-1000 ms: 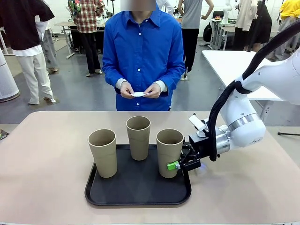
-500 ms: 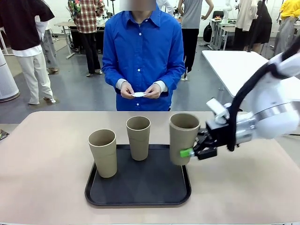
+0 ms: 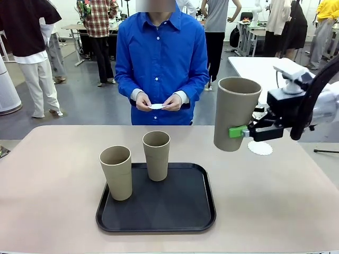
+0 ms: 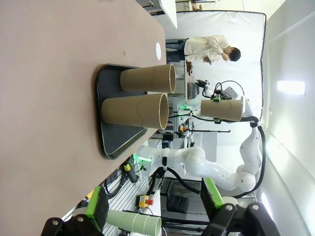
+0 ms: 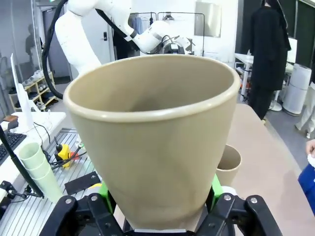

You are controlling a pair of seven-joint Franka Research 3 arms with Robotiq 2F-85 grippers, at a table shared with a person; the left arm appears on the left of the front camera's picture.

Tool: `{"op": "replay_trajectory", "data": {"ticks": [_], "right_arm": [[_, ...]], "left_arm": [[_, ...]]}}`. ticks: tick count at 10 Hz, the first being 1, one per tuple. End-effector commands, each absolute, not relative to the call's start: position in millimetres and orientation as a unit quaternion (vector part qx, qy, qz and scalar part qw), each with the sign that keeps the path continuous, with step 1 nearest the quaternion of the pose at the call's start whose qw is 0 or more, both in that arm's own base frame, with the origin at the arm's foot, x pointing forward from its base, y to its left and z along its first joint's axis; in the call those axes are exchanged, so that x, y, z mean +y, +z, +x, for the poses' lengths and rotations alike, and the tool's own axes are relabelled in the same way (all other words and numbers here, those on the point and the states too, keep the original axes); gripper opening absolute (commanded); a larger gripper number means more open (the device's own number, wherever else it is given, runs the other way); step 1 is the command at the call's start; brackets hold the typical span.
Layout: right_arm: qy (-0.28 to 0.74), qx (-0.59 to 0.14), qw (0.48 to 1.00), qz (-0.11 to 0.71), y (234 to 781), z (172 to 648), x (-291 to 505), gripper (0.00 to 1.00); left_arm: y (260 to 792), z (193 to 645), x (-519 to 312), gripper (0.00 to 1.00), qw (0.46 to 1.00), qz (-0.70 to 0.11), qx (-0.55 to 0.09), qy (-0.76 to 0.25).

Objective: Place coasters on the table and set cups on them.
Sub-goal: Pick up one Reusable plastic cup and place it on a coaster set by the human.

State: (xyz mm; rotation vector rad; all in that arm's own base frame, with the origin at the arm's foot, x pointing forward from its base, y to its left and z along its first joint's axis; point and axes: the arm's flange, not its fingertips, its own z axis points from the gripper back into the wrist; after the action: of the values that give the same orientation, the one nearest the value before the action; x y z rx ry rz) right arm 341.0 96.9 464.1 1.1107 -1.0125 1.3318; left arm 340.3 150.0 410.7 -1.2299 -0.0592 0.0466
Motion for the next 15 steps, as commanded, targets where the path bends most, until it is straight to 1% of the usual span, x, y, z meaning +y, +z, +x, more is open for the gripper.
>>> {"op": "replay_trajectory", "data": {"ticks": [1,2,4,5,7,8,9,10,11,13,15], "right_arm": [[0.556,-0.407,0.564,0.455,459,345,102,0.25],[0.560,-0.425,0.537,0.467,464,341,97,0.25],[0.560,-0.425,0.537,0.467,464,341,97,0.25],[0.558,-0.421,0.545,0.462,464,341,97,0.83],[0.490,-0.453,0.593,0.451,466,392,38,0.83],[0.453,-0.479,0.617,0.429,475,408,-3,0.83],[0.404,-0.506,0.654,0.392,488,422,-50,0.83],[0.368,-0.520,0.674,0.373,499,431,-84,0.83],[0.353,-0.522,0.689,0.358,508,438,-109,0.83],[0.352,-0.492,0.718,0.345,518,452,-138,0.83],[0.361,-0.478,0.709,0.371,522,463,-144,0.83]], "left_arm": [[413,339,151,1.00,0.814,-0.580,-0.030,0.019],[413,339,151,1.00,0.814,-0.580,-0.030,0.019],[413,339,151,1.00,0.814,-0.580,-0.030,0.019],[413,339,151,1.00,0.814,-0.580,-0.030,0.019],[413,339,151,1.00,0.814,-0.580,-0.030,0.019],[413,339,151,1.00,0.814,-0.580,-0.030,0.019],[413,339,151,1.00,0.814,-0.580,-0.030,0.019],[413,339,151,1.00,0.814,-0.580,-0.030,0.019],[413,339,151,1.00,0.814,-0.580,-0.030,0.019],[413,339,151,1.00,0.814,-0.580,-0.030,0.019],[413,339,151,1.00,0.814,-0.580,-0.030,0.019]]}}
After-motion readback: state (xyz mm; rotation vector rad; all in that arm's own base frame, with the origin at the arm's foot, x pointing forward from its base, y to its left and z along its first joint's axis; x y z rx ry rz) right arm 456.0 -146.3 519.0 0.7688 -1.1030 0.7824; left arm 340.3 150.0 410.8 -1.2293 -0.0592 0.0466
